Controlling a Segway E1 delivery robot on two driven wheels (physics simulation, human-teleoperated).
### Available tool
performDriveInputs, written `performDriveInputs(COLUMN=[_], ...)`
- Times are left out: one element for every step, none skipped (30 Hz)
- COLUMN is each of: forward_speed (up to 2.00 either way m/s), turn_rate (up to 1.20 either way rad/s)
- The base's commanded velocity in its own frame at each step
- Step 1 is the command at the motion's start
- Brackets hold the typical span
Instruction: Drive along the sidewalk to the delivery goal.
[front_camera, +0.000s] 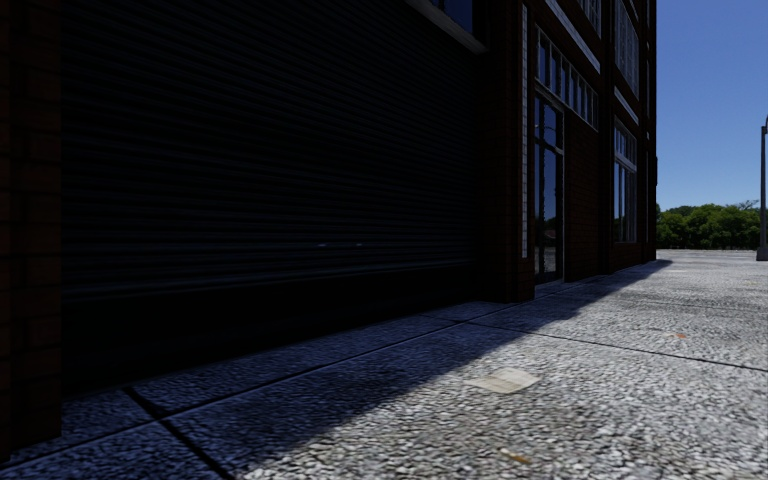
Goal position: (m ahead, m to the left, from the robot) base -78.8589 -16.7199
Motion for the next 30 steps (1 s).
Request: performDriveInputs(forward_speed=[0.0,0.0,0.0,0.0,0.0,0.0,0.0,0.0,0.0,0.0,-0.33,-0.33,-0.63,-0.76,-0.8,-0.8,-0.81,-0.81,-0.81,-0.81,-0.81,-0.81,-0.81,-0.81,-0.81,-0.81,-0.81,-0.81,-0.81,-0.81], turn_rate=[0.0,0.0,0.0,0.0,0.0,0.0,0.0,0.0,0.0,0.0,0.18,0.18,0.34,0.48,0.54,0.54,0.56,0.56,0.57,0.57,0.57,0.57,0.57,0.57,0.57,0.57,0.57,0.57,0.57,0.57])
